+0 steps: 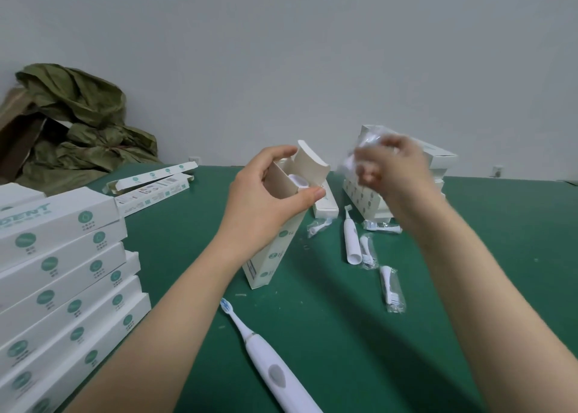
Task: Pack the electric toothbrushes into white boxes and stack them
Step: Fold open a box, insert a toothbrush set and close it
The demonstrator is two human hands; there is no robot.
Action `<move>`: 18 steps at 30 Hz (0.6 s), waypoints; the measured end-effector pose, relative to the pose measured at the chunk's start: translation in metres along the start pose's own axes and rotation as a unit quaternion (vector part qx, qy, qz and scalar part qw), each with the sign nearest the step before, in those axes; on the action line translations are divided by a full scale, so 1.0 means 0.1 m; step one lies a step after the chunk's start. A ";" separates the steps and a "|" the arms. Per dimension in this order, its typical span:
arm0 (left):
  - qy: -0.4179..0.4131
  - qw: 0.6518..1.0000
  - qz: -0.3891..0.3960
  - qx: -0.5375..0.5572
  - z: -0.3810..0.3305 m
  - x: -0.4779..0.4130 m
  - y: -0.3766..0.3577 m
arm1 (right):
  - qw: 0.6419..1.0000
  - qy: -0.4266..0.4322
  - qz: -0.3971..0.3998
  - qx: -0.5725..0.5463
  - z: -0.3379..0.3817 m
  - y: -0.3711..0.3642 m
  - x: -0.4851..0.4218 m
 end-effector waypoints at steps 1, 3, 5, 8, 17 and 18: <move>0.002 1.000 0.003 -0.002 0.00 0.01 -0.02 | 0.991 0.016 0.030 -0.127 0.16 -0.04 0.12; -0.001 1.000 0.006 -0.014 -0.02 0.03 -0.04 | 0.963 0.042 0.112 -0.243 0.44 -0.21 0.37; -0.001 1.000 0.027 -0.015 -0.04 0.03 -0.09 | 0.953 0.053 0.191 -0.229 0.54 -0.47 0.61; -0.001 0.999 0.040 0.007 -0.03 0.03 -0.11 | 0.981 0.056 0.141 -0.118 0.32 -0.60 0.67; 0.012 0.999 0.028 -0.017 -0.11 0.07 -0.16 | 0.982 0.181 -0.031 0.033 0.19 -0.25 0.50; 0.012 0.999 0.026 -0.017 -0.11 0.08 -0.17 | 0.978 0.203 -0.021 0.047 0.24 -0.28 0.53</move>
Point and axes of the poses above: each hand's wrist, its own x-axis away from the middle knuckle, its own y-axis out of the back of the hand, z = x × y, the point moved 9 cm from there along -x, towards the middle knuckle, and after that the axes turned 5 degrees about -y, right-handed, at the moved point
